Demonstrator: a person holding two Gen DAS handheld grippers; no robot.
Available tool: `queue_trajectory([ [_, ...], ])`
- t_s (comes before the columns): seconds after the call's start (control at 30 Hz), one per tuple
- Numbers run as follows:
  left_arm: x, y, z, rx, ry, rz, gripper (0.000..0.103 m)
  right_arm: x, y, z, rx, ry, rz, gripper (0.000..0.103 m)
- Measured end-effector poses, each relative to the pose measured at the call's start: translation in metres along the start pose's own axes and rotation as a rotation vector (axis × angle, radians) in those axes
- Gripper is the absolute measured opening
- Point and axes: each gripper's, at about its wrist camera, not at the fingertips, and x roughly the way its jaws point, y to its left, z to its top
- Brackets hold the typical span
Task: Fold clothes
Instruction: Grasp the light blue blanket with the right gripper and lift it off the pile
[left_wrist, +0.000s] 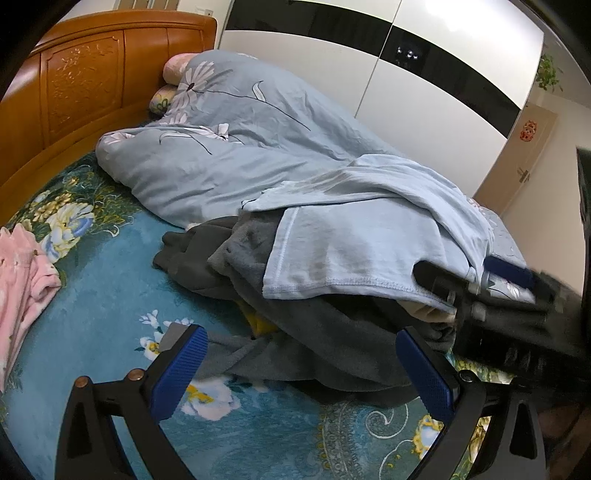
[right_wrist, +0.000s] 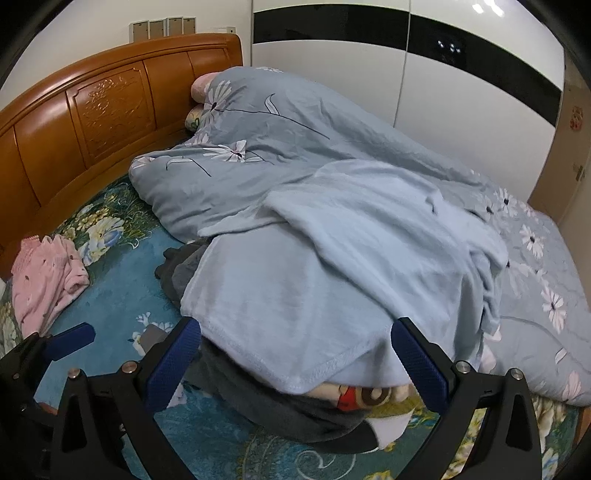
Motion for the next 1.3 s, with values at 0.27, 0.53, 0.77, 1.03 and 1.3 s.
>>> queue_trajectory([
  [0.27, -0.013, 0.036, -0.04, -0.14, 0.027, 0.004, 0.103, 0.035, -0.005, 0.044, -0.114, -0.031, -0.23, 0.099],
  [0.53, -0.037, 0.077, -0.073, -0.276, 0.011, 0.037, 0.103, 0.028, -0.004, 0.062, -0.059, -0.028, -0.183, 0.004],
  [0.77, -0.06, 0.106, -0.094, -0.394, -0.001, 0.023, 0.103, -0.066, -0.026, 0.08, 0.0, -0.242, -0.298, 0.002],
  [1.03, -0.091, 0.101, -0.101, -0.36, -0.045, -0.019, 0.103, -0.208, -0.052, 0.07, 0.07, -0.479, -0.339, 0.002],
  [1.3, -0.119, 0.093, -0.104, -0.331, -0.079, -0.07, 0.103, -0.404, -0.058, 0.02, 0.118, -0.793, -0.268, 0.001],
])
